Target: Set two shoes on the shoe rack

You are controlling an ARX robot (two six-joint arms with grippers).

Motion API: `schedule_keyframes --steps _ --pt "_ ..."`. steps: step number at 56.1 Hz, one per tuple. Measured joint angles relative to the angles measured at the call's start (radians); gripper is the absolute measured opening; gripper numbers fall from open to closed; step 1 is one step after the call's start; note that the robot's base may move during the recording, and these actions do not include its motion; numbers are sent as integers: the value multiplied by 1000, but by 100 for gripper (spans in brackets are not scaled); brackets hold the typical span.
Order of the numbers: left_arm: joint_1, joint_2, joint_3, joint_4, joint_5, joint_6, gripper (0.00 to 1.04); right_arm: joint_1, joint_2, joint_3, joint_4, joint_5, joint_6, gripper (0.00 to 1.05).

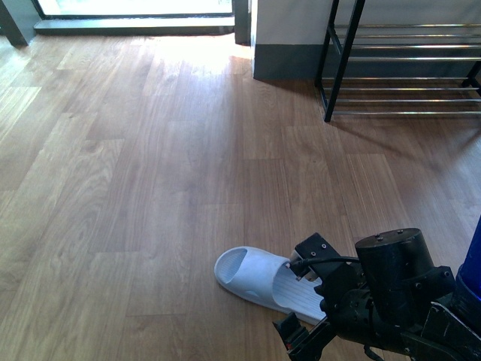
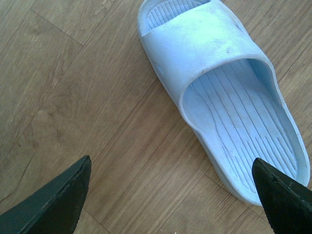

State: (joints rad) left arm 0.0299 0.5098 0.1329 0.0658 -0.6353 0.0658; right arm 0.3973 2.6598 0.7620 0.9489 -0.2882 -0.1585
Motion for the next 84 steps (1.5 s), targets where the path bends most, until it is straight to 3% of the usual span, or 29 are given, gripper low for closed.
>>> schedule_keyframes --steps 13,19,39,66,84 --pt "0 0 0 0 0 0 2 0 0 -1 0 0 6 96" --pt "0 0 0 0 0 0 2 -1 58 16 130 45 -49 96" --pt "0 0 0 0 0 0 2 34 223 256 -4 -30 -54 96" --pt "0 0 0 0 0 0 2 74 326 438 -55 -13 15 96" --pt "0 0 0 0 0 0 2 66 330 433 -39 14 26 34"
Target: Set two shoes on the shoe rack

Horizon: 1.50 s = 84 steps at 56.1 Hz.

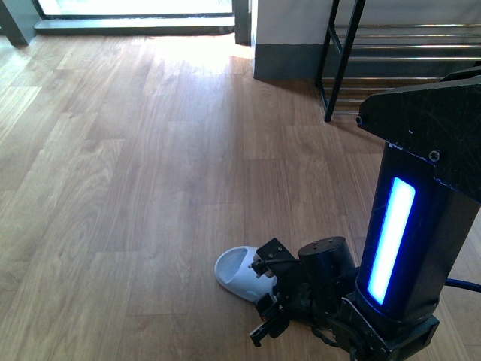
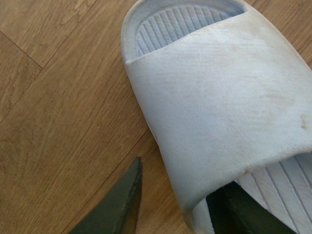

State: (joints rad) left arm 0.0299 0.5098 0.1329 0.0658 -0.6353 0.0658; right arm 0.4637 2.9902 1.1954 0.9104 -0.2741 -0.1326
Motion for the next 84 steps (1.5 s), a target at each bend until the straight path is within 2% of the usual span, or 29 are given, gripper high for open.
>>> schedule_keyframes --steps 2,11,24,31,41,53,84 --pt "0 0 0 0 0 0 2 0 0 1 0 0 3 31" --pt "0 0 0 0 0 0 2 0 0 -1 5 6 8 1" --pt "0 0 0 0 0 0 2 -10 -88 -141 99 97 -1 2" --pt "0 0 0 0 0 0 2 -29 -184 -199 153 111 -55 2" --pt "0 0 0 0 0 0 2 -28 -504 -471 324 252 -109 2" --pt "0 0 0 0 0 0 2 -17 -745 -737 477 314 -159 2" --pt "0 0 0 0 0 0 2 -19 -764 -757 487 311 -157 2"
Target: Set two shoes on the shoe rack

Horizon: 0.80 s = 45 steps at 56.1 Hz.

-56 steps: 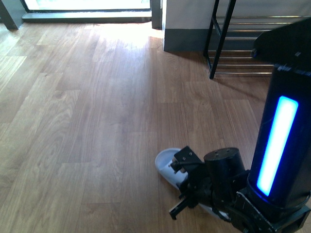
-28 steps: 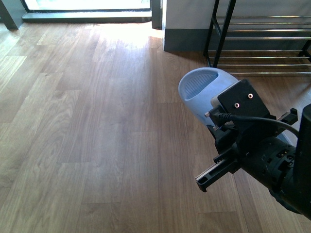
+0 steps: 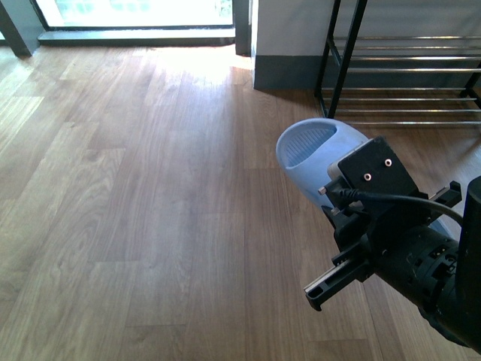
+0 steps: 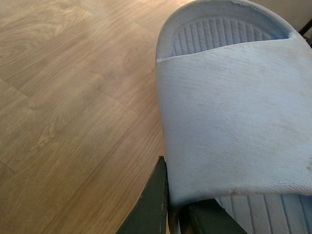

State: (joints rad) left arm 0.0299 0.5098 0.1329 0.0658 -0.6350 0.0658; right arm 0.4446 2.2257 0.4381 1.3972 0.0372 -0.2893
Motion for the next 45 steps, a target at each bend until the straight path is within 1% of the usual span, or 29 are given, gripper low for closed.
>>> schedule_keyframes --steps 13,14,15,16,18,19,20,24,28,32,38,41,45 --pt "0 0 0 0 0 0 2 0 0 -3 0 0 0 2" --pt "0 0 0 0 0 0 2 3 -16 -11 -22 10 2 2" --pt "0 0 0 0 0 0 2 13 -61 -29 -108 31 12 2" --pt "0 0 0 0 0 0 2 28 -125 -48 -228 64 26 2" --pt "0 0 0 0 0 0 2 62 -283 -98 -454 99 41 2" --pt "0 0 0 0 0 0 2 80 -371 -119 -574 109 43 2" --pt "0 0 0 0 0 0 2 105 -495 -134 -735 120 56 2" --pt "0 0 0 0 0 0 2 143 -759 -97 -1070 136 58 2" --pt "0 0 0 0 0 0 2 172 -978 -52 -1330 151 62 2" --pt "0 0 0 0 0 0 2 219 -1194 -26 -1530 173 79 2" --pt "0 0 0 0 0 0 2 311 -1509 -23 -1770 280 117 2" --pt "0 0 0 0 0 0 2 311 -1617 -38 -1786 286 106 2" --pt "0 0 0 0 0 0 2 261 -1736 -68 -1758 292 93 2"
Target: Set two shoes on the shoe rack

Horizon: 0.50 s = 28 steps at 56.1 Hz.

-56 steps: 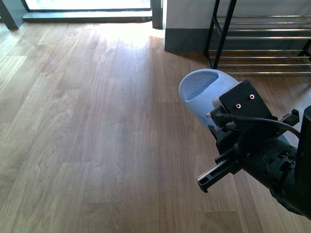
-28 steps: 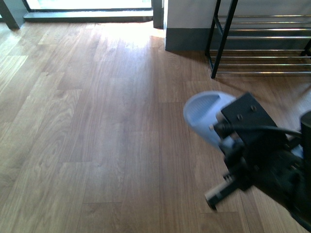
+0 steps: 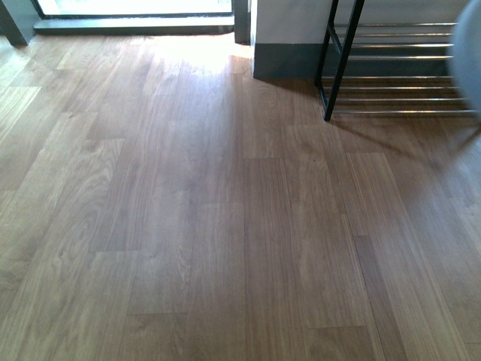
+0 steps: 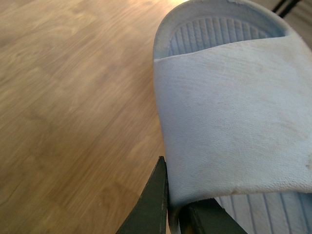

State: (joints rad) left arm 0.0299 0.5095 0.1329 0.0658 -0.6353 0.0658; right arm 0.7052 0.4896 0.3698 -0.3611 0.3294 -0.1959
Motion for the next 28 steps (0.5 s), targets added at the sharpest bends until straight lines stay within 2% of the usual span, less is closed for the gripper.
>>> schedule_keyframes --steps 28 --pt "0 0 -1 0 -1 0 2 -13 -20 -11 6 -8 -11 2"
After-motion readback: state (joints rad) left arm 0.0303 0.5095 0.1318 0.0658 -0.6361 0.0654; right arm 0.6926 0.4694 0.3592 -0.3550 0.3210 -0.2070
